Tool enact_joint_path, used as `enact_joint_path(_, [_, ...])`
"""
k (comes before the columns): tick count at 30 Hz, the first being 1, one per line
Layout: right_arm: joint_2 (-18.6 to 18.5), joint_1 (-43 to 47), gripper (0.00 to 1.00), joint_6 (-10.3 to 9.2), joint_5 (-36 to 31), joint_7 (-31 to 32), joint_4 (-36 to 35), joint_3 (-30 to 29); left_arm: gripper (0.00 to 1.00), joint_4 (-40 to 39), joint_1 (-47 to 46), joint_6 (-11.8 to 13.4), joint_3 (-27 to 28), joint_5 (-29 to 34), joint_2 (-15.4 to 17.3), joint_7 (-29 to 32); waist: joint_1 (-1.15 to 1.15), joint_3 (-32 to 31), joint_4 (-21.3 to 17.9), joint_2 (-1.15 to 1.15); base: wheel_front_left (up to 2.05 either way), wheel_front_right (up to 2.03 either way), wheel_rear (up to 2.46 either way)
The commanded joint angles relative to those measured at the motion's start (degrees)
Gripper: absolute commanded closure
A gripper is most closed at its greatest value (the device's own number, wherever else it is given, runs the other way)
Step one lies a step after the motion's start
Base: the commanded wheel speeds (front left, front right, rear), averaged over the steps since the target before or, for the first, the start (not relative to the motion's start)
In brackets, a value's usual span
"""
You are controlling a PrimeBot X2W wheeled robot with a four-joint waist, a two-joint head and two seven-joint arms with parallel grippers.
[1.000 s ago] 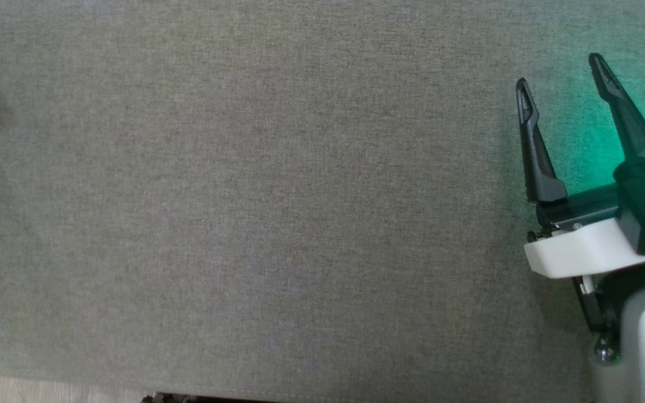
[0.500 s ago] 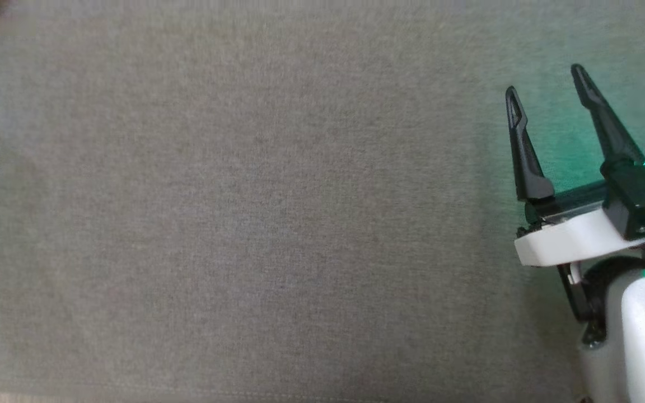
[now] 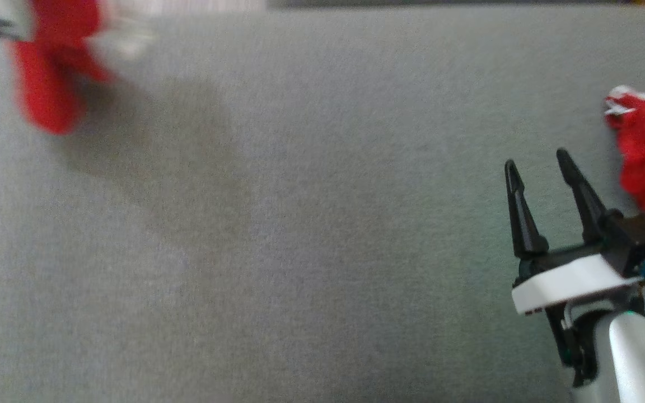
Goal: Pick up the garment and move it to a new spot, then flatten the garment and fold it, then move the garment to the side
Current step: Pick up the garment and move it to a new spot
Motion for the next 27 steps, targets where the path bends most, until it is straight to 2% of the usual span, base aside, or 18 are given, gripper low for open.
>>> enact_joint_path(1, [0.15,-0.41,0.00,-0.04,0.57,-0.75,-1.55,1.03,1.00,-3.12,-1.57,-0.35,1.27,-0.90,1.35,0.40,0.03,-6.14,-3.13,-0.01,0.00,0.00,0.00])
enact_joint_path(6, [0.15,1.95,0.00,-0.04,1.84,-1.85,-0.25,0.21,1.00,-13.82,2.40,0.05,2.12,-7.20,-4.51,3.14,0.03,-9.41,-4.40,-0.01,0.00,0.00,0.00])
enact_joint_path(11, [0.16,3.14,0.00,-0.04,2.07,-2.19,-0.32,-0.48,1.00,-24.88,10.66,2.83,3.44,-14.64,-8.69,6.30,0.03,-8.25,-5.45,-0.01,0.00,0.00,0.00])
enact_joint_path(15, [0.16,2.28,0.00,-0.04,1.93,-2.44,-0.43,-0.16,1.00,-28.00,19.57,4.65,2.89,-16.89,-8.33,6.24,0.03,-5.09,-6.78,-0.01,0.00,0.00,0.00])
enact_joint_path(17, [0.16,1.42,0.00,-0.04,2.05,-2.58,-0.33,0.44,1.00,-26.42,23.63,5.17,2.66,-16.58,-7.42,4.31,0.03,-3.27,-7.74,-0.01,0.00,0.00,0.00])
enact_joint_path(19, [0.16,0.53,0.00,-0.04,2.06,-2.69,-0.20,0.94,1.00,-23.36,26.51,5.53,1.02,-13.36,-5.43,1.82,0.03,-1.50,-8.74,-0.01,0.00,0.00,0.00])
enact_joint_path(21, [0.16,-0.18,0.00,-0.04,1.91,-2.80,0.04,1.11,1.00,-19.47,29.08,6.43,1.28,-12.83,-5.24,-1.21,0.03,-0.17,-9.52,-0.01,0.00,0.00,0.00])
enact_joint_path(22, [0.16,-0.47,0.00,-0.04,1.82,-2.85,0.19,1.07,0.93,-17.50,29.96,6.75,1.26,-12.37,-5.12,-2.61,0.03,0.36,-9.86,-0.01,0.00,0.00,0.00])
enact_joint_path(24, [0.16,-0.84,0.00,-0.04,1.57,-2.99,0.47,1.00,0.40,-13.81,31.04,7.02,1.16,-11.62,-5.07,-5.03,0.03,1.08,-10.31,-0.01,0.00,0.00,0.00])
enact_joint_path(25, [0.16,-0.92,0.00,-0.04,1.48,-3.05,0.62,0.94,0.02,-12.23,31.26,7.19,1.23,-11.24,-5.09,-6.37,0.03,1.27,-10.45,-0.01,0.00,0.00,0.00])
enact_joint_path(27, [0.16,-0.95,0.00,-0.04,1.32,-3.23,0.94,0.84,0.00,-9.23,31.33,7.41,1.16,-10.40,-5.15,-8.65,0.03,1.39,-10.56,-0.01,0.00,0.00,0.00])
